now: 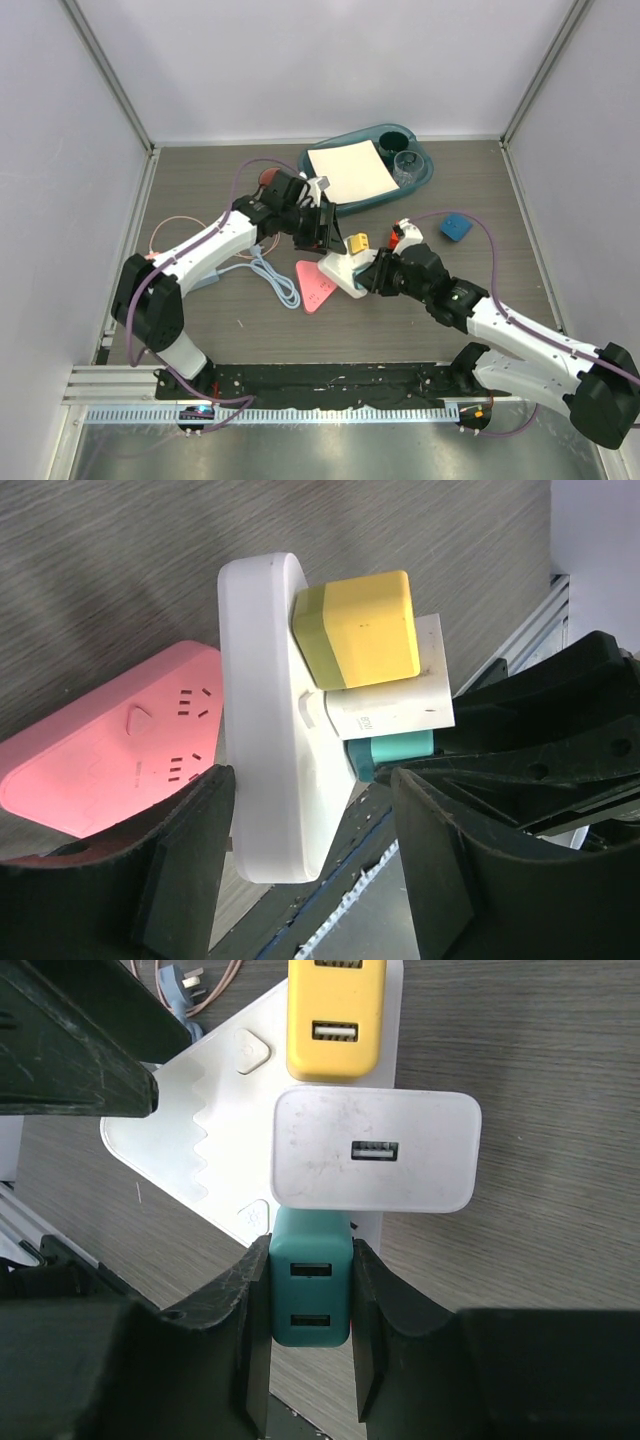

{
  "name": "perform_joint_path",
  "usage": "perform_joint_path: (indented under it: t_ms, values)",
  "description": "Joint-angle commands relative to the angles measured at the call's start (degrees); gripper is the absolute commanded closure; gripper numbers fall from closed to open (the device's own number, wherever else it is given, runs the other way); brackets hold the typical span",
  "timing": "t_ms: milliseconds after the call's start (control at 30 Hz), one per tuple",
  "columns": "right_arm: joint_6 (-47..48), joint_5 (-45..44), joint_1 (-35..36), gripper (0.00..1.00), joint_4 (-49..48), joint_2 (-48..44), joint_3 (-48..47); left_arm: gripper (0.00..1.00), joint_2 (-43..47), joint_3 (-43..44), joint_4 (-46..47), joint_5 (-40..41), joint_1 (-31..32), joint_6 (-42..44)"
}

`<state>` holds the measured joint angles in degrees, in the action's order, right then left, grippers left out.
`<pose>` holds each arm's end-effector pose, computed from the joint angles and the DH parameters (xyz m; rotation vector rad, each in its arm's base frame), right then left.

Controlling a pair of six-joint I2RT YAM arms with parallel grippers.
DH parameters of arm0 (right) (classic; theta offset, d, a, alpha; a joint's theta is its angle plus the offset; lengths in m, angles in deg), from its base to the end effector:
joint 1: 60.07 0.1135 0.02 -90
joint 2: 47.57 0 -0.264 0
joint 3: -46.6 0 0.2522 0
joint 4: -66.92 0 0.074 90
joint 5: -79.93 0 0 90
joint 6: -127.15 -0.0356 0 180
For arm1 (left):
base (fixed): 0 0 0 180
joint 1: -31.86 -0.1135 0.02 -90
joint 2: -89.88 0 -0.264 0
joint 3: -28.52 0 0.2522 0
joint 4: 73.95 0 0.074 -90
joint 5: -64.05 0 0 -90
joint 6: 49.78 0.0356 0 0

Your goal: Pull the plug off the socket

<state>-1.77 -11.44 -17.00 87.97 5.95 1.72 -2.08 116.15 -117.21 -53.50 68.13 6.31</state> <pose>0.1522 0.1411 0.2336 -0.0644 2.2008 0.8192 0.2738 -0.2213 0.2804 0.2993 2.5816 -1.0960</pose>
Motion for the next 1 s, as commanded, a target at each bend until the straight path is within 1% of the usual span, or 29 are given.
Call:
perform_joint_path:
  t_ms: [0,167,200,233,267,300,333,433,500,533,567,633,667,733,767,833,867,933,967]
  values:
    - [0.6,0.6,0.3,0.99,-10.2,-2.4,-1.0,0.37,-2.3,0.1,1.3,-6.0,-0.1,-0.5]
    - [0.5,0.6,0.3,0.99,-11.7,-2.4,-0.2,0.44,-2.4,-0.1,1.8,-6.9,0.0,-0.5]
    - [0.4,2.1,0.3,0.99,-11.9,-2.5,-0.1,0.42,-2.7,0.1,1.3,-6.4,-0.1,-0.1]
    - [0.8,2.7,0.3,0.99,-12.0,-2.5,0.1,0.38,-2.9,0.5,0.2,-4.3,-0.1,0.3]
    - [0.9,2.9,0.3,0.99,-12.1,-2.6,0.3,0.33,-3.0,1.8,-2.4,-2.9,-0.1,1.4]
    - [1.2,3.6,0.3,0.99,-12.1,-3.2,0.4,0.28,-3.1,2.2,-3.1,-1.8,-0.1,1.7]
    - [1.9,4.1,0.3,0.99,-12.2,-3.2,0.6,0.26,-2.9,2.2,-3.3,-1.0,-0.1,1.9]
    - [2.6,4.3,0.3,0.99,-11.9,-4.5,1.1,0.25,-2.3,1.8,-2.8,0.0,-0.1,2.0]
    - [2.7,4.0,0.3,0.99,-12.2,-5.5,1.5,0.28,-2.5,1.5,-1.9,-2.3,-0.1,1.7]
    - [2.5,4.0,0.2,0.99,-12.5,-5.6,1.8,0.31,-2.7,1.2,-0.6,-3.6,-0.1,1.4]
    - [2.5,3.9,0.3,0.99,-12.5,-5.8,1.8,0.38,-2.8,0.7,0.3,-5.9,-0.1,1.0]
    - [2.5,3.8,0.3,0.99,-12.5,-6.1,1.9,0.45,-3.0,0.3,1.4,-7.4,-0.1,0.1]
    - [2.5,3.7,0.3,0.99,-12.4,-6.3,1.9,0.56,-3.4,0.1,1.5,-7.9,-0.1,-0.1]
    - [2.5,3.0,0.3,0.99,-12.1,-6.7,2.0,0.66,-3.6,0.1,2.2,-9.4,-0.1,-0.8]
    - [2.5,2.6,0.2,0.99,-12.0,-6.8,2.0,0.74,-3.8,-0.3,2.9,-10.1,-0.1,-1.2]
    - [2.3,2.2,0.3,0.99,-11.9,-6.9,2.3,0.83,-4.1,-0.7,4.4,-12.5,-0.1,-2.2]
    - [2.3,1.9,0.3,0.99,-11.9,-7.0,2.4,0.92,-4.3,-0.7,4.5,-13.0,-0.1,-2.3]
    - [1.5,1.5,0.3,0.99,-10.5,-6.5,1.9,1.00,-4.8,-0.7,3.7,-12.4,-0.1,-2.0]
    - [1.4,-0.5,0.3,0.99,-9.9,-5.9,1.7,1.00,-4.9,-0.4,3.0,-11.4,-0.2,-1.9]
